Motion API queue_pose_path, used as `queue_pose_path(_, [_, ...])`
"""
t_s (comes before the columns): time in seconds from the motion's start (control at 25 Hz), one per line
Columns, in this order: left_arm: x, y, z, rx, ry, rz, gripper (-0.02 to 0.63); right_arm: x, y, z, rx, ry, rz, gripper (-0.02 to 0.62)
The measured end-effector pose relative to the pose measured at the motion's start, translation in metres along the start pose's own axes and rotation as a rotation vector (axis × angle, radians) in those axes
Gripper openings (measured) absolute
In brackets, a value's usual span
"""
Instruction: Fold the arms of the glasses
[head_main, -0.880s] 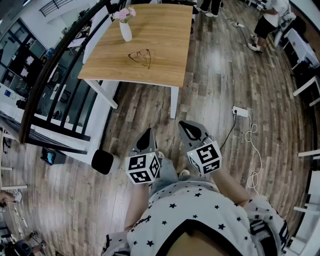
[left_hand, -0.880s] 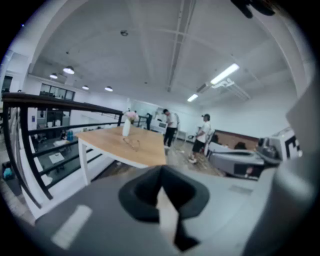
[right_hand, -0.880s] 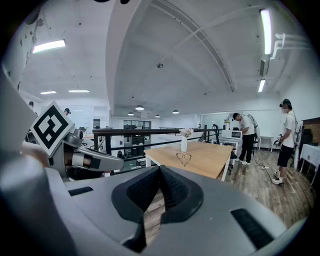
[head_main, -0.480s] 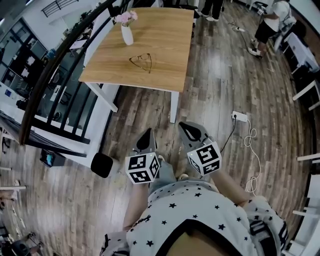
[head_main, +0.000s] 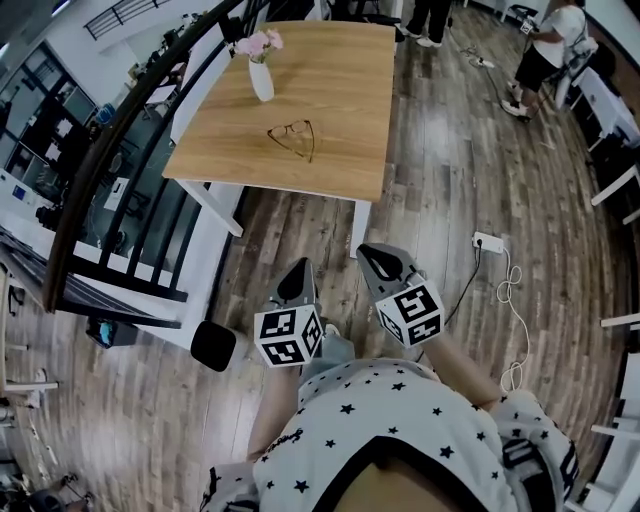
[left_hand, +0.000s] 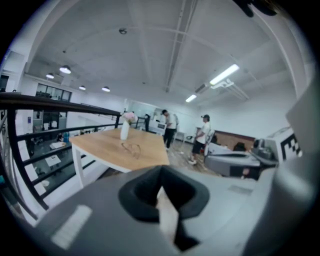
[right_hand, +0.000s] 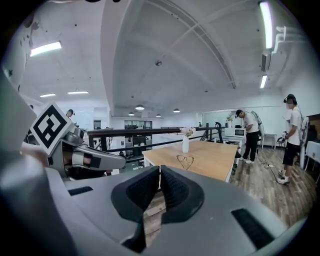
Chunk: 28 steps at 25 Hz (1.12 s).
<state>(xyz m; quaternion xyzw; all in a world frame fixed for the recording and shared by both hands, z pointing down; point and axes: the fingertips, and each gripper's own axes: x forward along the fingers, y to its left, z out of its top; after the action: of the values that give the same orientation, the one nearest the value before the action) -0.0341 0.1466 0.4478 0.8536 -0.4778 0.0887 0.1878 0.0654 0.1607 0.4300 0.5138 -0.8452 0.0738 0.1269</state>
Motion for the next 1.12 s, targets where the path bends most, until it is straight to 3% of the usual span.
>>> queue_pose_path(0.44, [0.04, 0.044, 0.018, -0.015, 0.009, -0.028, 0.008, 0.062, -0.003, 0.015, -0.022, 0.013, 0.008, 0.018])
queue_pose_path(1.12, [0.072, 0.106, 0.038, -0.023, 0.028, -0.035, 0.008, 0.133, -0.012, 0.039, 0.042, -0.007, -0.009, 0.018])
